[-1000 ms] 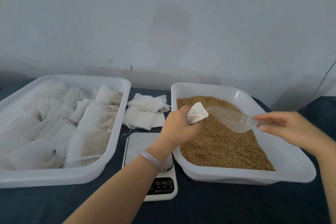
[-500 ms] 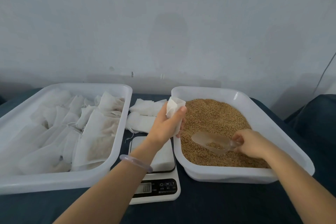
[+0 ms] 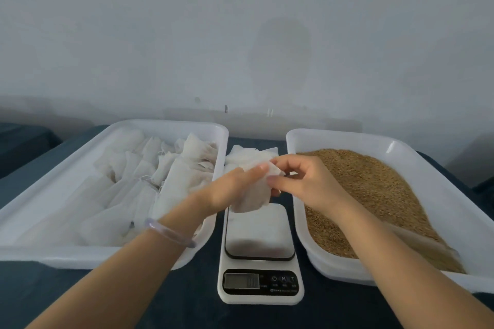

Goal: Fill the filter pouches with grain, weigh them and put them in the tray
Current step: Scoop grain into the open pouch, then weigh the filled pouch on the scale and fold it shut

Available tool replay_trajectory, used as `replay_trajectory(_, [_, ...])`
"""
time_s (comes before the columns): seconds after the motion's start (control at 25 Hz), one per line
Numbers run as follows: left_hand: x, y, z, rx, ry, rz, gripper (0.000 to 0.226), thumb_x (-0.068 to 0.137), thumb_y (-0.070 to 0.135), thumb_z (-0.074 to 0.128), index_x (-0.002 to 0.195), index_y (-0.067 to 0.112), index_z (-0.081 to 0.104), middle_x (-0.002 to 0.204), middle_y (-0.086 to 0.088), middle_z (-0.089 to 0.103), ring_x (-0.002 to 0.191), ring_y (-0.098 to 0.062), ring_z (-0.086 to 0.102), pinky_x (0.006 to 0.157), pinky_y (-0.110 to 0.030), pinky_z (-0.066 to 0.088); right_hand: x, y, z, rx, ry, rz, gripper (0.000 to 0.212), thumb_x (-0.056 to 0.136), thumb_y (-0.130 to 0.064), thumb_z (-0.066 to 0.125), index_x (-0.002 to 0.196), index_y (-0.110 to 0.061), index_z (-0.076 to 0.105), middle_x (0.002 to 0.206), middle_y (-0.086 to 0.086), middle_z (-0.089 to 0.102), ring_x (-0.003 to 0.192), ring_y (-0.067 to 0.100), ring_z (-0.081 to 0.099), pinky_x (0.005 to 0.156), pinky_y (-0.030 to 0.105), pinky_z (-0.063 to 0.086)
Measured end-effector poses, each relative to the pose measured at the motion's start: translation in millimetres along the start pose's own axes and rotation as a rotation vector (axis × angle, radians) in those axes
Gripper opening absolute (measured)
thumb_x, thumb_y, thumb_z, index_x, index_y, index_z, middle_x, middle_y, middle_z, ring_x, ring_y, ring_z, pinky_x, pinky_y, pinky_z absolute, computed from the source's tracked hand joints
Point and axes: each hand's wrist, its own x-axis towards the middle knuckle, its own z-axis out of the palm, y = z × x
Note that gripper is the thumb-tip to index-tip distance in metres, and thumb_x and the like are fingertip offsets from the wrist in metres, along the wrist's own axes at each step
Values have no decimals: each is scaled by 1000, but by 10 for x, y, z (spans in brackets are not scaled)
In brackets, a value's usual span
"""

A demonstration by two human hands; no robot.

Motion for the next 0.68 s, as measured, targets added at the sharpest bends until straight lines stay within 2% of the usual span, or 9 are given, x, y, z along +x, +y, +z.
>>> replay_trajectory(0.04, [-39,-17,-70,187,73,-7,42,91,44,43,111,14,64,107,-8,67,101,-19,62,90,-29,48,21,36,49,-52,3,-5,12,79,-15,73,72,-23,68,83,-3,71,69,10,65,66,26,52])
replay_trajectory(0.12, [-97,-48,-156,451,169,-10,25,97,36,48,90,22,68,82,9,68,76,-1,61,73,-16,46,53,129,131,-171,32,7,19,78,-16,74,65,-23,62,72,-9,65,61,0,55,61,20,43])
replay_trajectory(0.16, [-116,-65,-167,534,176,-17,28,99,31,46,77,25,62,70,13,62,66,3,57,65,-11,41,63,173,160,-222,27,20,20,77,-16,74,65,-22,59,66,-12,60,57,-3,51,60,18,39])
replay_trajectory(0.2, [-122,-79,-170,651,176,-35,33,99,31,44,68,26,54,65,13,56,61,2,53,61,-12,38,67,198,181,-268,5,36,20,76,-19,75,67,-23,57,64,-15,57,56,-4,49,60,17,37])
replay_trajectory(0.28, [-99,-115,-173,869,174,-87,41,99,36,41,60,22,41,61,10,46,57,-4,43,59,-24,33,77,251,196,-369,-61,97,24,71,-32,78,79,-30,56,75,-18,58,67,-5,53,63,17,39])
replay_trajectory(0.36, [-85,-129,-170,894,178,-93,45,99,38,40,57,23,36,57,9,41,55,-6,39,57,-27,30,82,302,193,-449,-101,169,32,66,-37,79,88,-31,58,84,-15,62,76,0,59,62,19,41])
replay_trajectory(0.44, [-94,-148,-168,873,174,-99,45,97,41,45,56,23,38,54,8,40,54,-7,39,58,-27,30,79,345,205,-529,-108,171,14,71,-31,73,75,-29,60,67,-14,60,62,2,56,53,20,37])
replay_trajectory(0.56, [-129,-159,-137,849,151,-115,31,80,43,69,57,33,52,52,13,48,54,-4,44,57,-21,35,53,379,226,-587,-131,155,18,74,-30,70,60,-30,57,57,-11,56,51,0,47,48,20,34])
replay_trajectory(0.68, [-97,-167,-119,933,134,-161,19,74,34,74,58,33,64,52,13,54,55,-5,47,60,-29,42,37,369,228,-584,-152,145,12,75,-34,69,69,-25,64,65,-6,62,56,6,51,52,26,39])
